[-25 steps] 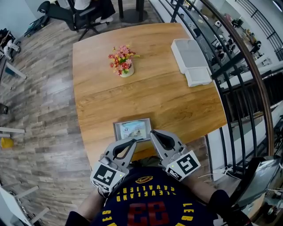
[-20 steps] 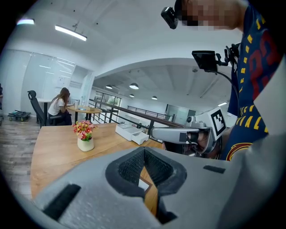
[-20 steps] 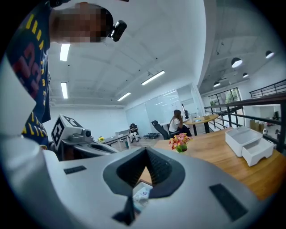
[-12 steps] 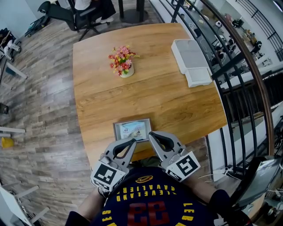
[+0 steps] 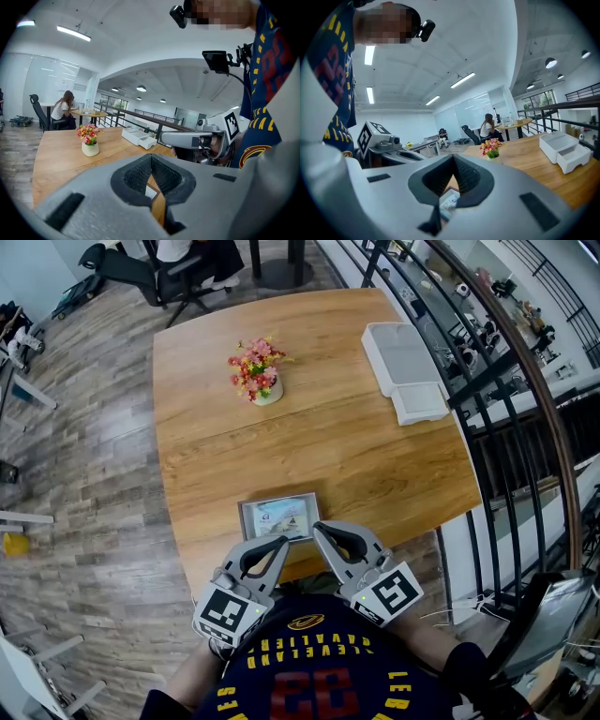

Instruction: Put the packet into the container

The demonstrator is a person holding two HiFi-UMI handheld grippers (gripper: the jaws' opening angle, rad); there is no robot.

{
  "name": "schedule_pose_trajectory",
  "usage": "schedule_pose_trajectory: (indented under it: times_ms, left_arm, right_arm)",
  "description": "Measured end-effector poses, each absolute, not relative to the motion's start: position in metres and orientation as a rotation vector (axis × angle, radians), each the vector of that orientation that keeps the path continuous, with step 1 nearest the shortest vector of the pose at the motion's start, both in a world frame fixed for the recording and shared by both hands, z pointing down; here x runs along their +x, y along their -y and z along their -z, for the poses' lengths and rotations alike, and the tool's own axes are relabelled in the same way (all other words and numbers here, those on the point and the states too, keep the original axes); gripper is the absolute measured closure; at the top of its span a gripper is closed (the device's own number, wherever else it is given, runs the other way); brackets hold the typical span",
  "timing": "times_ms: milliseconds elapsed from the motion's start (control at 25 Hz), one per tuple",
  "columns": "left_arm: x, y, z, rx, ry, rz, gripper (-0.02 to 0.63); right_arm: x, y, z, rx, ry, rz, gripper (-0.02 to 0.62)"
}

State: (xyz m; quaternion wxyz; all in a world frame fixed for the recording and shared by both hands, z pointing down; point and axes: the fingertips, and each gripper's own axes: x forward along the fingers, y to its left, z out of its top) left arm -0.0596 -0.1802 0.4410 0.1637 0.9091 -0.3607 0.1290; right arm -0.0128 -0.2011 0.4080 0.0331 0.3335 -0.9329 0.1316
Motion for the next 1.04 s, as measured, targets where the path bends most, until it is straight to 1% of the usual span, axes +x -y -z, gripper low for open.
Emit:
schedule_pose_trajectory:
  times_ms: [800, 1040]
  left_arm:
    - [-0.063, 0.181, -0.445, 2.580, 1.045, -0.384, 0.599]
    - [-0.062, 0.180, -0.452, 2.586, 1.031, -0.433, 0.598]
  right_arm:
    - [-0.018, 0.201, -0.410, 0.992, 2.877, -0.410, 0.584]
    - [-0.017, 0.198, -0.409, 0.997, 2.870, -0.433, 0.584]
